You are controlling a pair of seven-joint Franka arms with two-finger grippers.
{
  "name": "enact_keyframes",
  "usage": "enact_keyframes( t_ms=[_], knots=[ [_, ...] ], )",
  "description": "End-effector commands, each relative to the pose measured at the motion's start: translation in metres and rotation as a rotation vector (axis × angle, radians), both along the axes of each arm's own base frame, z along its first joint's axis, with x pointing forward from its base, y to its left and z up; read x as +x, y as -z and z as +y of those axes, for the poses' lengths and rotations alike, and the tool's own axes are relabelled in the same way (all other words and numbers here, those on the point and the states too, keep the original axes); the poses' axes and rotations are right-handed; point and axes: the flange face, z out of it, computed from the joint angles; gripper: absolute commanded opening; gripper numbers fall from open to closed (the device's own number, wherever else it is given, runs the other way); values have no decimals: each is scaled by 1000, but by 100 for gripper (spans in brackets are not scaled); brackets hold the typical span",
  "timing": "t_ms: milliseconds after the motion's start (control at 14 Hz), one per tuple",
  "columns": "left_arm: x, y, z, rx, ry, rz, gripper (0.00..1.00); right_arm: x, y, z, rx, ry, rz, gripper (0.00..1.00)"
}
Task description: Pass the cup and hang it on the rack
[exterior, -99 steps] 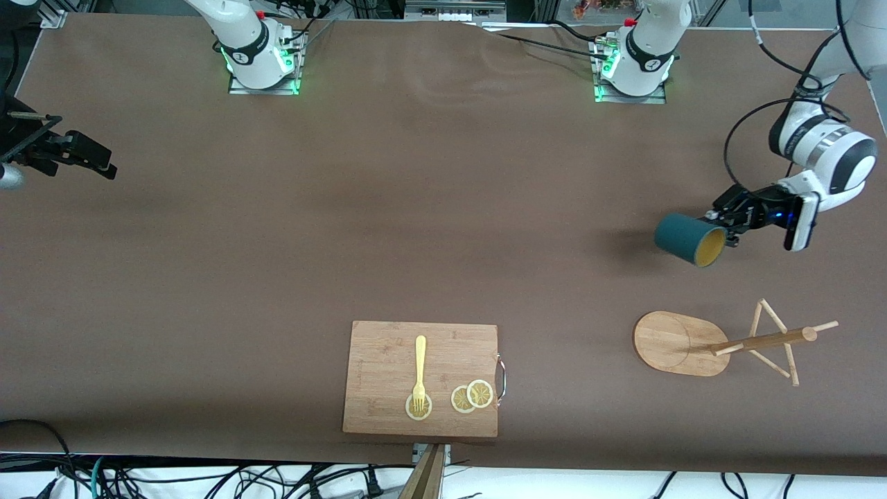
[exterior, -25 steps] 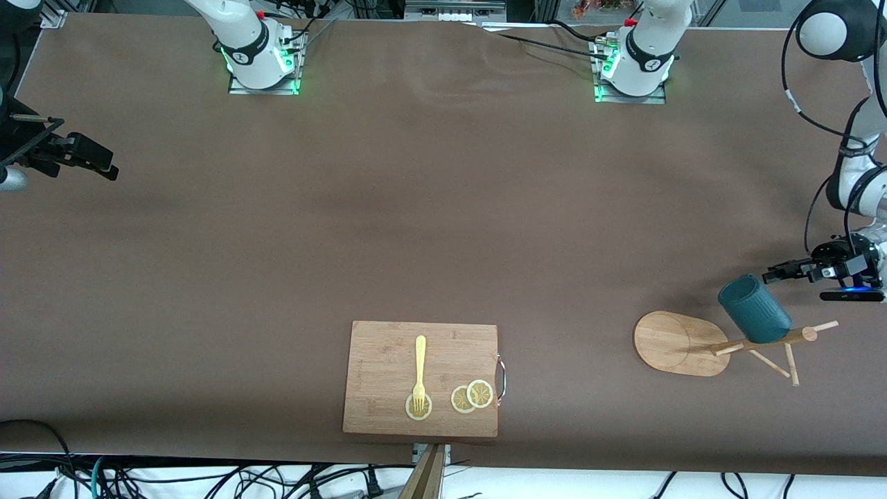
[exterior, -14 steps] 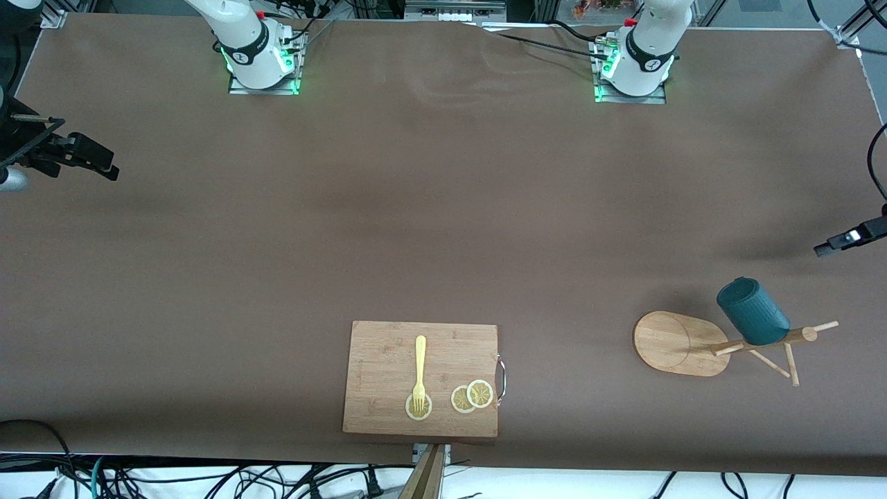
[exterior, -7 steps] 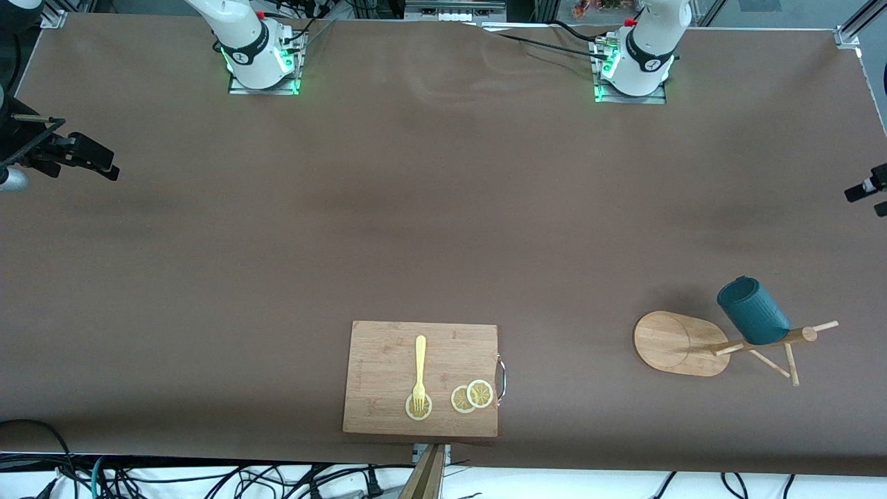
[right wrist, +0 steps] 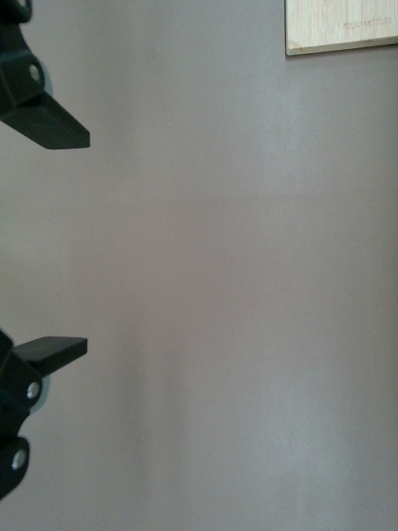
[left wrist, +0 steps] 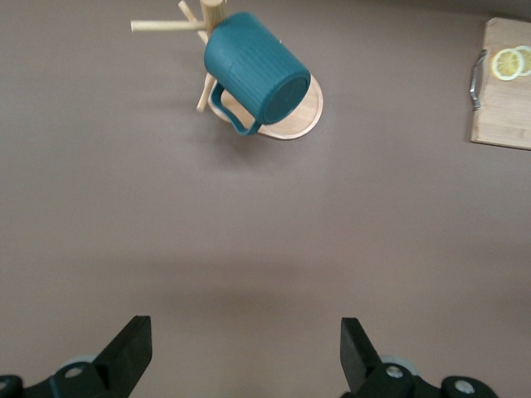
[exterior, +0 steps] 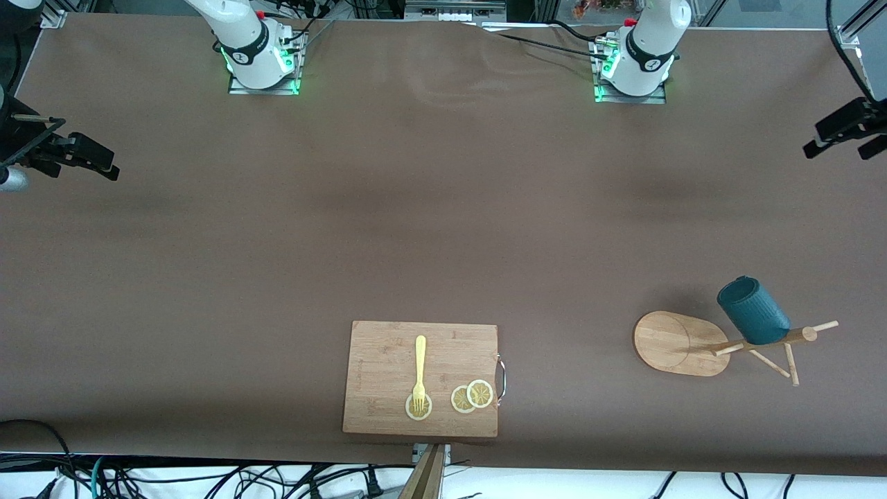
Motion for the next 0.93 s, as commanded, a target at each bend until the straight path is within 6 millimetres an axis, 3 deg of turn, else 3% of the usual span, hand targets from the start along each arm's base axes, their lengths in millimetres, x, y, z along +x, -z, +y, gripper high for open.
enact_keyframes(
  t_ms=[0,860],
  knots=[
    [-7,5,-15,43,-67,33,100,2,-5,2,5,12,-5,100],
    [-1,9,-21,87,-104,35,100,2,-5,4,16,11,-4,100]
  ],
)
